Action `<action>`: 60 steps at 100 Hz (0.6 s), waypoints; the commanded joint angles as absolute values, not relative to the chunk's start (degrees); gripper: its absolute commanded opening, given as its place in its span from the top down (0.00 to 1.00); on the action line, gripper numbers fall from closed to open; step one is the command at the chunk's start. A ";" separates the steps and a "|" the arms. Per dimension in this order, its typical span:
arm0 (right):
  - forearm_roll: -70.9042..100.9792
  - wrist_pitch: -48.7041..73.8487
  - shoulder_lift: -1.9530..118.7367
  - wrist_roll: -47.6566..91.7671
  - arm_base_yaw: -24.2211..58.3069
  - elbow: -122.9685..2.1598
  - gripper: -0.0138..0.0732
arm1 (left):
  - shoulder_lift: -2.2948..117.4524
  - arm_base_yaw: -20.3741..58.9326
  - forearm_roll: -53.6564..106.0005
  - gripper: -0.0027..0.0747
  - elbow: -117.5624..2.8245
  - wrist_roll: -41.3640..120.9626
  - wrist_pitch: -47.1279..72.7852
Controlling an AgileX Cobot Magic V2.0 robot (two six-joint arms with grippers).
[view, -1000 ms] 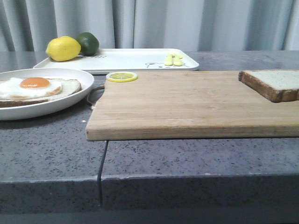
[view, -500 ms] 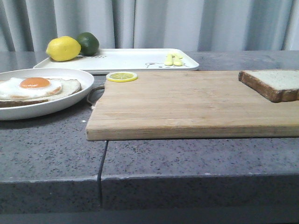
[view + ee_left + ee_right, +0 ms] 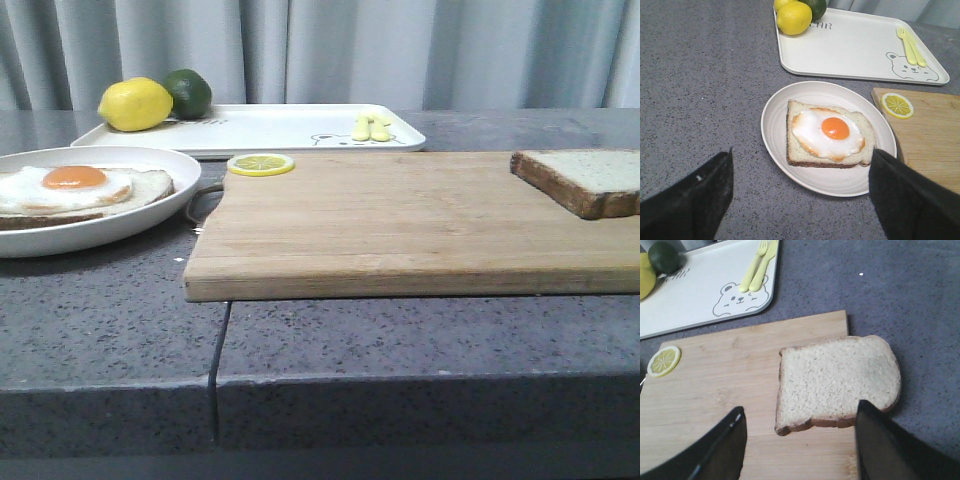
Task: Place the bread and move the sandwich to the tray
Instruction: 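Lower the right gripper and grasp the edge of the bread slice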
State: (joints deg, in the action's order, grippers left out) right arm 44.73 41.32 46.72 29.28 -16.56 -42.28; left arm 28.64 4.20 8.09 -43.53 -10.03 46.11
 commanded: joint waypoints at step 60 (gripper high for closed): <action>70.50 41.83 65.46 50.00 -26.25 -44.04 0.29 | 29.39 4.51 8.79 0.29 -45.44 -10.56 42.17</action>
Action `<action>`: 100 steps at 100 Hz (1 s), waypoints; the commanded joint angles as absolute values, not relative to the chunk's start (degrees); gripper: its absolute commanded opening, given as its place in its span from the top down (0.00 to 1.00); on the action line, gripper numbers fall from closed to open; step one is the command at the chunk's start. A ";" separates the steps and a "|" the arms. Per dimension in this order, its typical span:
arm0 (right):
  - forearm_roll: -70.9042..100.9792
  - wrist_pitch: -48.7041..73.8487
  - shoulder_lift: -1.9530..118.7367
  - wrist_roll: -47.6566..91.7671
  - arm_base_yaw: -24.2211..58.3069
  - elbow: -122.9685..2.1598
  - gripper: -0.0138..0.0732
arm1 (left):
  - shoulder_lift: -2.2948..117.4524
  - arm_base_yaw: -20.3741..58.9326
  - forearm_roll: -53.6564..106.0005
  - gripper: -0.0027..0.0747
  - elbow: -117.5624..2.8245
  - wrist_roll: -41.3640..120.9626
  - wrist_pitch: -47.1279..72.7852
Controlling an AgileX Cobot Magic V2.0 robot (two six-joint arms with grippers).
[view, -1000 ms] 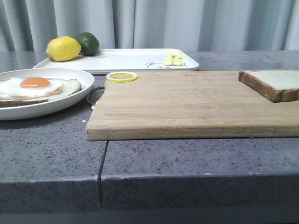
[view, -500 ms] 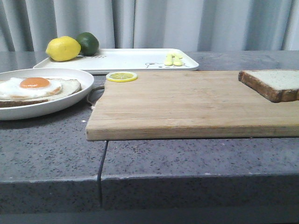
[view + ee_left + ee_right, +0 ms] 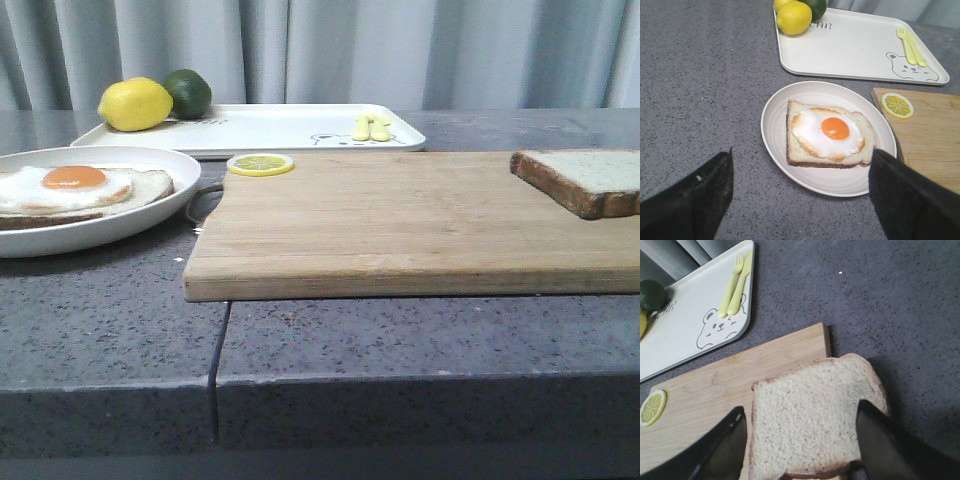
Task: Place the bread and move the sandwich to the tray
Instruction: 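Lower the right gripper and grasp the edge of the bread slice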
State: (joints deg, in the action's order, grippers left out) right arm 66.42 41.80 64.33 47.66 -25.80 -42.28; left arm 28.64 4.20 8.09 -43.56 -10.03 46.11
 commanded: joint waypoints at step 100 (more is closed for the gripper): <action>76.69 39.85 80.95 59.05 -26.25 -44.04 0.29 | 29.39 4.51 8.79 0.29 -45.44 -10.56 42.17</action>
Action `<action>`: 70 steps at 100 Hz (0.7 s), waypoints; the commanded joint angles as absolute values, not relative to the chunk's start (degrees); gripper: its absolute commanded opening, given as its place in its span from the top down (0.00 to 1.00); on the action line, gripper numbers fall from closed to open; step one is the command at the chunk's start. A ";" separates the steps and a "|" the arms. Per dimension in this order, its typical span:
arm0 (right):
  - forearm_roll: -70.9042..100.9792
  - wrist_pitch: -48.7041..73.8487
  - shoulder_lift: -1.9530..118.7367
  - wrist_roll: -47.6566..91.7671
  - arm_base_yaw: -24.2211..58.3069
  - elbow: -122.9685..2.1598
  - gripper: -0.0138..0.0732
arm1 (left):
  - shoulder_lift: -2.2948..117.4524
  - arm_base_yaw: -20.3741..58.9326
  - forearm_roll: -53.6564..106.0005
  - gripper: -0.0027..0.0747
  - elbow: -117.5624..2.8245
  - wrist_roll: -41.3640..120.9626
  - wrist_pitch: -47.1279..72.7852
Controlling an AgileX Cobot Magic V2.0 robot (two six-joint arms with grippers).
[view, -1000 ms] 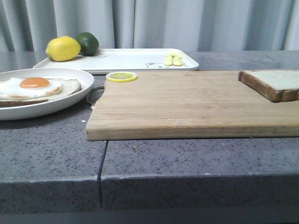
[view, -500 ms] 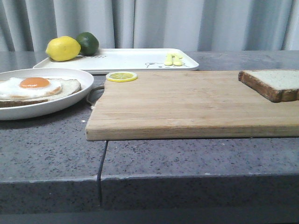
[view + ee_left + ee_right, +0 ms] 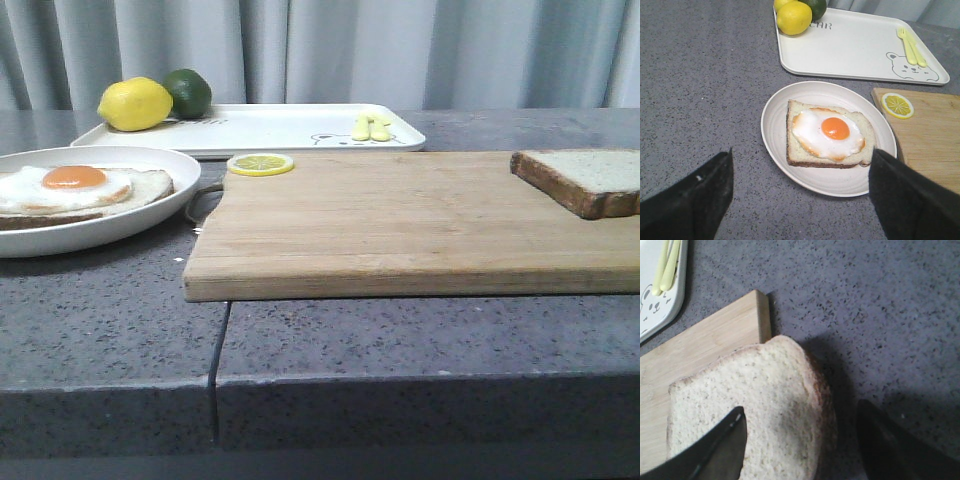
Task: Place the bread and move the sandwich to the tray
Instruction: 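Lower the right gripper and grasp the edge of the bread slice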
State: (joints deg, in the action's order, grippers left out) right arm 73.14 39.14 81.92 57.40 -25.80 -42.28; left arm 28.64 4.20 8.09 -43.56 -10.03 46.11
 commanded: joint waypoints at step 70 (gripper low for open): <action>82.32 44.82 86.09 62.67 -26.25 -44.04 0.29 | 29.39 4.51 8.79 0.29 -45.44 -10.56 42.13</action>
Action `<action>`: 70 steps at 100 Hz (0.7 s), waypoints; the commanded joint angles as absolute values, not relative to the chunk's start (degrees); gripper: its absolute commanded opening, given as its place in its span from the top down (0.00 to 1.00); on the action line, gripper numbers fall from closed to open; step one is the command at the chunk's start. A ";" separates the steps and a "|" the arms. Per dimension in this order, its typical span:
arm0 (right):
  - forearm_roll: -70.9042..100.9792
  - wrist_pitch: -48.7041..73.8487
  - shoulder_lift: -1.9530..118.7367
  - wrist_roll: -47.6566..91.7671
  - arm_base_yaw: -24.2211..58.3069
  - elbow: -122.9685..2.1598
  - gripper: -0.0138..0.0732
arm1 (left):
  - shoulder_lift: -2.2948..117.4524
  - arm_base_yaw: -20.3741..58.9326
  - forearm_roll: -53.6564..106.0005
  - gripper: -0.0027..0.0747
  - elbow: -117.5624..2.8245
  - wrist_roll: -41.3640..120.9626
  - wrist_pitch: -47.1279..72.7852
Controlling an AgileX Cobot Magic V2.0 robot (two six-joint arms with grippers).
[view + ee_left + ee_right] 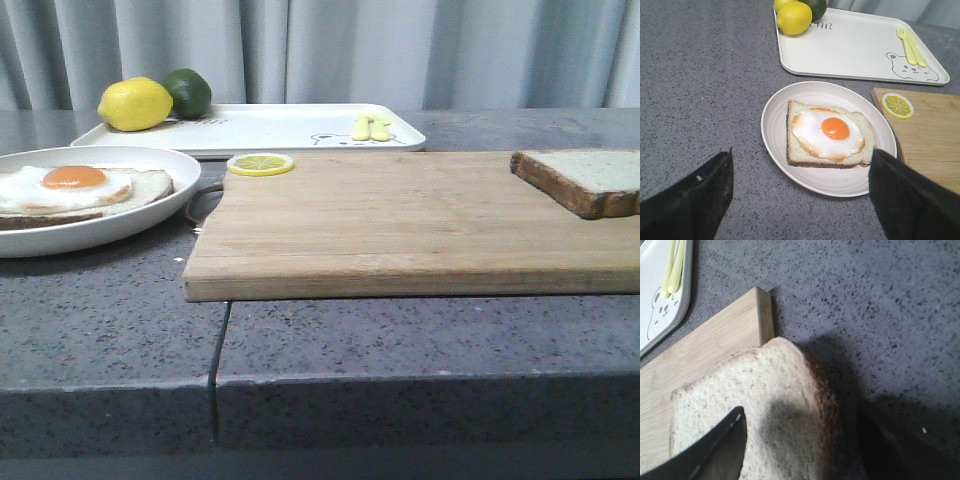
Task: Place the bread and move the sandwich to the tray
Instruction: 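Lower the right gripper and grasp the edge of the bread slice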
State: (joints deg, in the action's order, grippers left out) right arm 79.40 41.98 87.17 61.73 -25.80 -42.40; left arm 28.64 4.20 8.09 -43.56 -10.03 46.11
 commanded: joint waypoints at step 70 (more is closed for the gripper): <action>82.69 46.50 88.25 62.83 -26.25 -43.99 0.54 | 29.39 4.51 8.79 0.29 -45.44 -10.56 42.13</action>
